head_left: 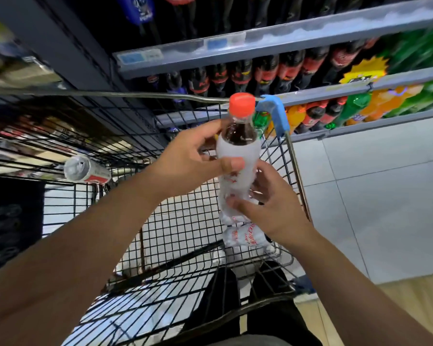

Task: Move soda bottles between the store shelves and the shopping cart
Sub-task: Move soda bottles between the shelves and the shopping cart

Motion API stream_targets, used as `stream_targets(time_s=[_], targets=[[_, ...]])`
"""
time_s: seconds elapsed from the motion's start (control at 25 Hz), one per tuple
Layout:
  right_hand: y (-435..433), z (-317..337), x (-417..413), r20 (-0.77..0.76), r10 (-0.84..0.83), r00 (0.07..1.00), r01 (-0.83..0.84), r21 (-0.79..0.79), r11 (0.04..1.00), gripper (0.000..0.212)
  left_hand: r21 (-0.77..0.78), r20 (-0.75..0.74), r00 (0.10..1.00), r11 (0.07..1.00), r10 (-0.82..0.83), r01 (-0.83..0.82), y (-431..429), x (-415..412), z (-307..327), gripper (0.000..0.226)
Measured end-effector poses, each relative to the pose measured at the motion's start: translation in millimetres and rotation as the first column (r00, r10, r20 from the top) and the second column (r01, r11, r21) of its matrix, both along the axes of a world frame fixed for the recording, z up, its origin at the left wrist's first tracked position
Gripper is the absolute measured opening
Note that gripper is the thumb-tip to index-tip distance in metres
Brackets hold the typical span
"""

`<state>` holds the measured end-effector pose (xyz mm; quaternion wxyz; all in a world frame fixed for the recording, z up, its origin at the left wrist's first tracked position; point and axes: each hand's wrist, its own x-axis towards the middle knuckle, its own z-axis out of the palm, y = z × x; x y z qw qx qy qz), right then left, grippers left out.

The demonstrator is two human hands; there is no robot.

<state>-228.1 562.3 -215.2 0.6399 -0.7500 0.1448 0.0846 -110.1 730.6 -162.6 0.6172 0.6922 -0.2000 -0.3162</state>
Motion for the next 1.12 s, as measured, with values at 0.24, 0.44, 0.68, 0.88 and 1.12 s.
stream_targets(time_s=[0.24,0.44,0.68,0.88,1.12], targets=[[-17.1,8.3,-18.8,0.060,-0.173,0.983,0.175,-0.032,0.984,0.047,-0.050,-0.169,0.983,0.997,-0.066,0.059,-16.2,3.5,-32.9,0.052],[-39.8,17.9,-43.4,0.060,-0.377,0.924,0.377,0.014,0.926,0.041,0.573,-0.061,0.983,0.800,-0.173,0.176,-31.3,-2.8,-145.0,0.047],[-50.6,27.5,-56.2,0.015,-0.425,0.905,0.424,0.037,0.905,0.042,0.644,-0.111,0.825,0.593,-0.554,0.484,-57.1,-32.1,-222.7,0.058],[-48.9,26.9,-66.2,-0.010,-0.415,0.910,0.415,0.031,0.909,0.045,0.580,-0.068,0.894,0.711,-0.443,0.397,-52.0,-46.9,-236.9,0.042],[-54.4,40.6,-69.9,-0.012,-0.383,0.924,0.383,0.069,0.921,0.041,0.467,0.017,0.995,0.880,-0.100,0.081,-19.7,-59.7,-182.6,0.059]])
